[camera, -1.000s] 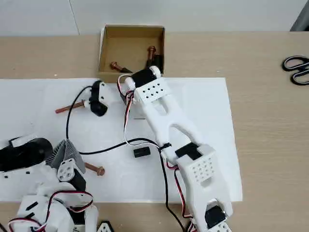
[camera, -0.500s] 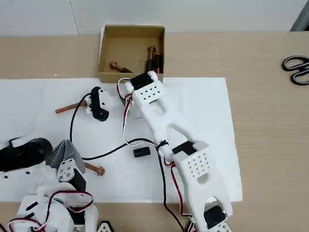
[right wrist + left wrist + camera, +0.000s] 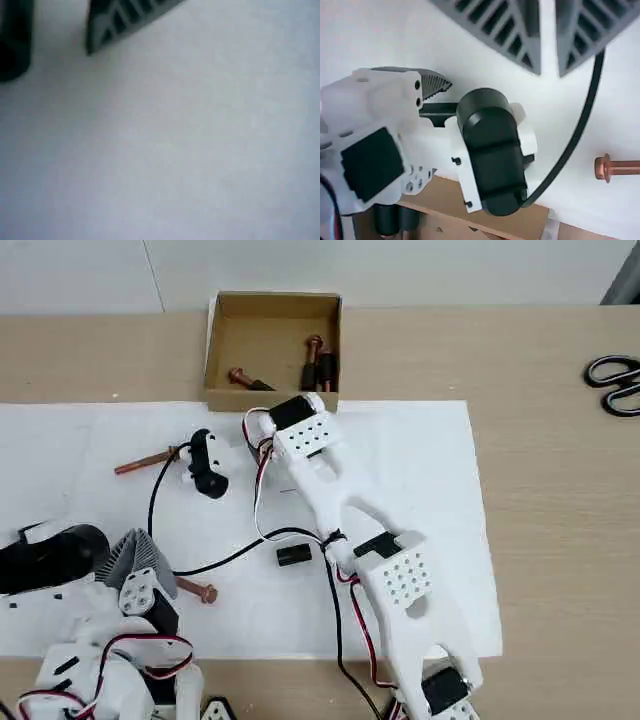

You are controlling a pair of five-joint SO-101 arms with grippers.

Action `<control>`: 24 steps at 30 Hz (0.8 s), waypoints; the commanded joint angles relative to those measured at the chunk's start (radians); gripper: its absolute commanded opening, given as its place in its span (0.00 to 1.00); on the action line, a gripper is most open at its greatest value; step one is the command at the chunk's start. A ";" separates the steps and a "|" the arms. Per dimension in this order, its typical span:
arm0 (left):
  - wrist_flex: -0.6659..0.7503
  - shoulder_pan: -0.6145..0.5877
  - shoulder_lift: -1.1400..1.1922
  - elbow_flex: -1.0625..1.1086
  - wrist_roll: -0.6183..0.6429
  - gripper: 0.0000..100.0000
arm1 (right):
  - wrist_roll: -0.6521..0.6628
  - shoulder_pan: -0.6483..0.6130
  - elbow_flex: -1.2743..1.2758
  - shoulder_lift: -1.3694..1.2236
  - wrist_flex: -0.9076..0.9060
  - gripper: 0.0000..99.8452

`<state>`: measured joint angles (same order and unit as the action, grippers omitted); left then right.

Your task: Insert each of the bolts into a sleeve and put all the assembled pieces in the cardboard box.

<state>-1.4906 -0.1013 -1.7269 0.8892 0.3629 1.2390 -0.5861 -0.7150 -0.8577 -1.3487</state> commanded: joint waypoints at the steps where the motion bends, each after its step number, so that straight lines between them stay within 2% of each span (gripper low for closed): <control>1: -0.002 -0.003 -0.002 -0.004 -0.009 0.01 | 0.008 -0.015 0.002 -0.013 0.015 0.10; 4: -0.002 -0.003 -0.002 -0.004 -0.009 0.01 | 0.005 -0.015 0.002 -0.013 0.038 0.06; 19: -0.002 -0.003 -0.002 -0.002 -0.008 0.01 | 0.000 -0.019 -0.061 -0.004 -0.007 0.00; 24: 0.000 -0.002 -0.002 -0.002 -0.006 0.01 | -0.137 -0.030 -0.230 -0.013 -0.030 0.00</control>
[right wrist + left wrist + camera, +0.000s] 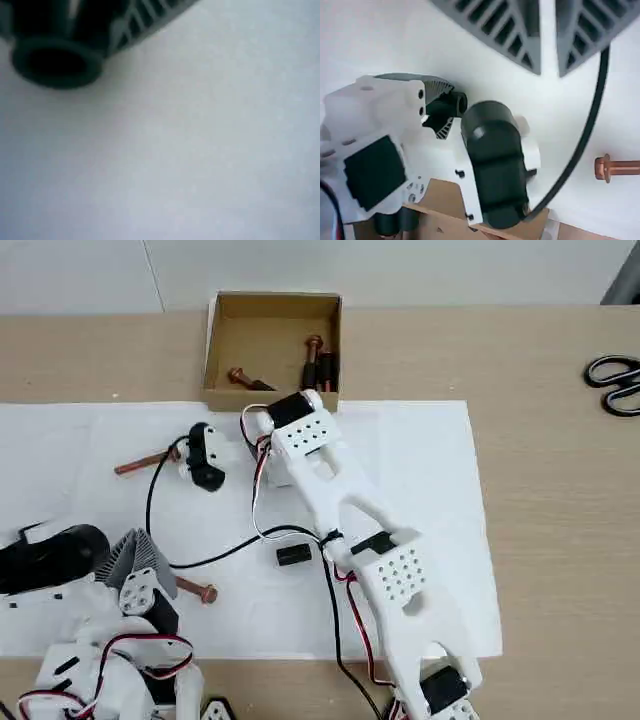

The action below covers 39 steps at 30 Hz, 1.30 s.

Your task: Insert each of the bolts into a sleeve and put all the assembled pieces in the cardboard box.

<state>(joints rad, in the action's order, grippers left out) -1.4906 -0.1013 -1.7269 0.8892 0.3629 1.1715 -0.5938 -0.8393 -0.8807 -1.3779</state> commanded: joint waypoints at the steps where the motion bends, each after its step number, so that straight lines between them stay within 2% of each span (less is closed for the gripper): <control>1: 0.000 -0.002 -0.002 -0.002 -0.005 0.01 | -0.098 -0.024 -0.129 0.010 -0.002 0.00; 5: 0.000 -0.002 -0.002 -0.002 -0.005 0.01 | -0.265 -0.033 -0.209 0.018 -0.025 0.00; 14: 0.000 -0.002 -0.002 -0.001 -0.005 0.01 | -0.523 -0.005 -0.285 0.018 -0.139 0.00; 19: -0.002 -0.003 -0.002 -0.010 -0.005 0.01 | -0.698 0.021 -0.419 0.019 -0.286 0.00; 22: -0.003 -0.003 -0.002 -0.010 -0.005 0.01 | -0.763 0.022 -0.517 0.019 -0.355 0.00; 27: -0.002 -0.003 -0.002 -0.010 -0.005 0.01 | -0.809 0.050 -0.589 0.059 -0.367 0.00; 29: -0.002 -0.003 -0.002 -0.012 -0.005 0.01 | -0.822 0.077 -0.565 0.113 -0.369 0.00; 32: 0.000 -0.003 -0.002 -0.012 -0.005 0.01 | -0.910 0.131 -0.451 0.205 -0.371 0.00; 39: 0.078 -0.003 0.005 -0.058 0.052 0.01 | -1.000 0.225 0.041 0.538 -0.364 0.00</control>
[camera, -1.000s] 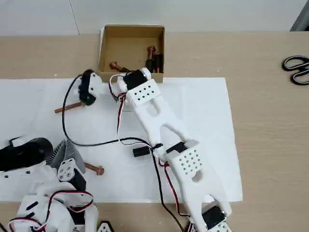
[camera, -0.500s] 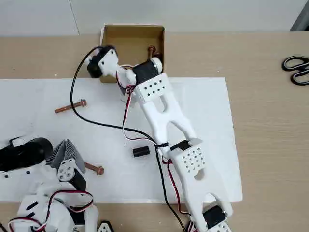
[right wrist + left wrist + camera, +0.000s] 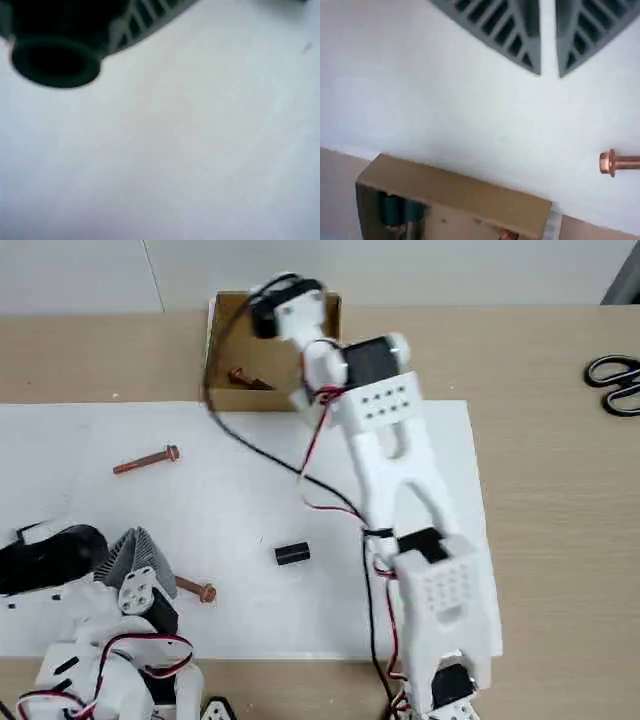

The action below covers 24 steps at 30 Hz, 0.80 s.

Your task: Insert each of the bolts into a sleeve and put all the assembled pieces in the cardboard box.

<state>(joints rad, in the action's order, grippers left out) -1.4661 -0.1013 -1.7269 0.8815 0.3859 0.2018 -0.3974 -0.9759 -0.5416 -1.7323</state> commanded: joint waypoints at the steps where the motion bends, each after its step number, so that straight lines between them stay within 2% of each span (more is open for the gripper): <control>1: 0.077 -0.003 0.006 -0.056 0.031 0.01 | -0.031 0.036 0.244 0.249 -0.008 0.00; 6: 0.129 -0.003 0.077 -0.068 0.031 0.01 | -0.032 0.087 0.502 0.455 -0.005 0.01; 14: 0.209 -0.003 0.419 -0.262 0.034 0.01 | -0.034 0.177 0.755 0.622 0.018 0.01; 20: 0.203 -0.003 0.710 -0.452 0.060 0.01 | -0.032 0.223 0.881 0.693 0.025 0.01; 24: 0.140 -0.003 0.901 -0.567 0.051 0.01 | -0.026 0.265 0.971 0.750 0.053 0.01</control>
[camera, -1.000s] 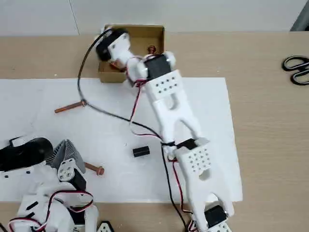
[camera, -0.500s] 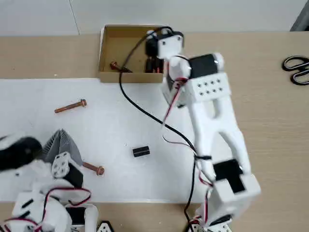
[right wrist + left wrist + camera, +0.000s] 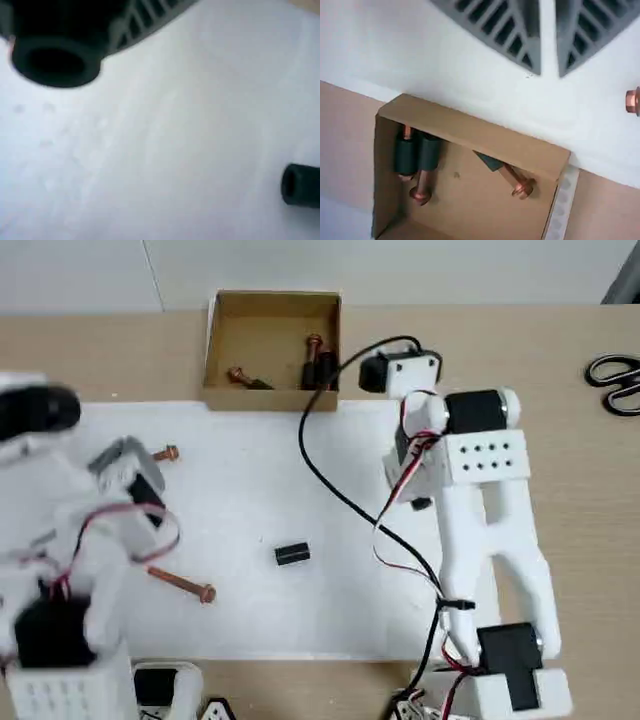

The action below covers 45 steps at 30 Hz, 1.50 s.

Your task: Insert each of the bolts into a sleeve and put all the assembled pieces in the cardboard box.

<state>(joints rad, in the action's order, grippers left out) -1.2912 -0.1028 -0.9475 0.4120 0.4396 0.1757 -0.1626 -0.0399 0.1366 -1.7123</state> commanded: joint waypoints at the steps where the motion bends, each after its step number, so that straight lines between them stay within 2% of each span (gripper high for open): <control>1: -0.063 -0.002 0.167 -0.131 -0.018 0.01 | 0.002 0.041 0.063 0.090 0.045 0.01; 6: -0.170 -0.075 0.393 -0.288 -0.161 0.01 | 0.003 0.073 0.201 0.194 0.091 0.01; 10: -0.233 -0.173 0.551 -0.389 -0.354 0.01 | 0.003 0.073 0.319 0.272 0.142 0.01; 16: -0.339 -0.227 0.763 -0.503 -0.493 0.01 | 0.003 0.067 0.459 0.344 0.214 0.01; 22: -0.351 -0.232 0.911 -0.567 -0.678 0.01 | 0.003 0.067 0.526 0.361 0.249 0.01; 33: -0.445 -0.230 1.119 -0.855 -0.999 0.06 | 0.037 0.071 0.537 0.361 0.254 0.01; 45: -0.460 -0.222 1.221 -0.881 -1.318 0.08 | 0.038 0.068 0.539 0.361 0.252 0.01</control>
<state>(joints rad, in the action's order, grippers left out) -1.7331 -0.3345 0.2739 -0.4258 -0.8263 0.2018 -0.0982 0.5033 0.4618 -1.4745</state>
